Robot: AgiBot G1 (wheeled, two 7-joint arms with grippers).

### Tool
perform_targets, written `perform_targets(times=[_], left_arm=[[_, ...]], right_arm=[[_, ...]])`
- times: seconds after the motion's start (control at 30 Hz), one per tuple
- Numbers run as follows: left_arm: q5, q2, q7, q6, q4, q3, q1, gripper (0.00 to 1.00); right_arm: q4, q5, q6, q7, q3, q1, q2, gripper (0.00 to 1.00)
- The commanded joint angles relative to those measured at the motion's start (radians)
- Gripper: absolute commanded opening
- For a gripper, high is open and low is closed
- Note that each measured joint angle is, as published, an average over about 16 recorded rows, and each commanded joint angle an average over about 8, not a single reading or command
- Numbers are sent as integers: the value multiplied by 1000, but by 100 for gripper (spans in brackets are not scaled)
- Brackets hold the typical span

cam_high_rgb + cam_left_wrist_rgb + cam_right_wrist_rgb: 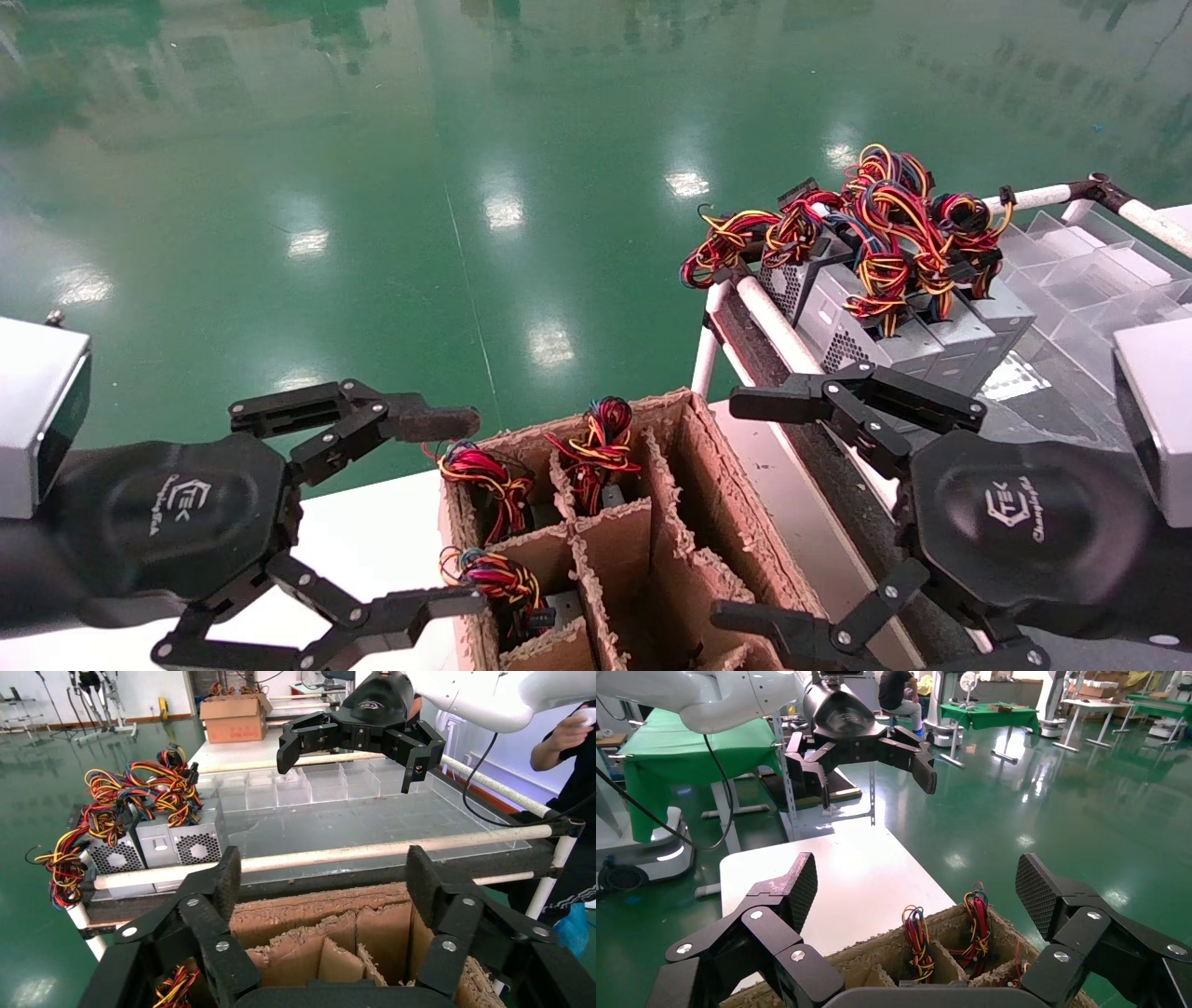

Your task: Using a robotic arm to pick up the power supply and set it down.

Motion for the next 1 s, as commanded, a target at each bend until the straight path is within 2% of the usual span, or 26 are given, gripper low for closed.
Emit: perform_targets(times=[0.03, 1.0], left_arm=[[0, 0, 0, 0, 0, 0, 0, 0], [0, 0, 0, 0, 0, 0, 0, 0]], right_arm=[[0, 0, 0, 0, 0, 0, 0, 100], [0, 0, 0, 0, 0, 0, 0, 100]])
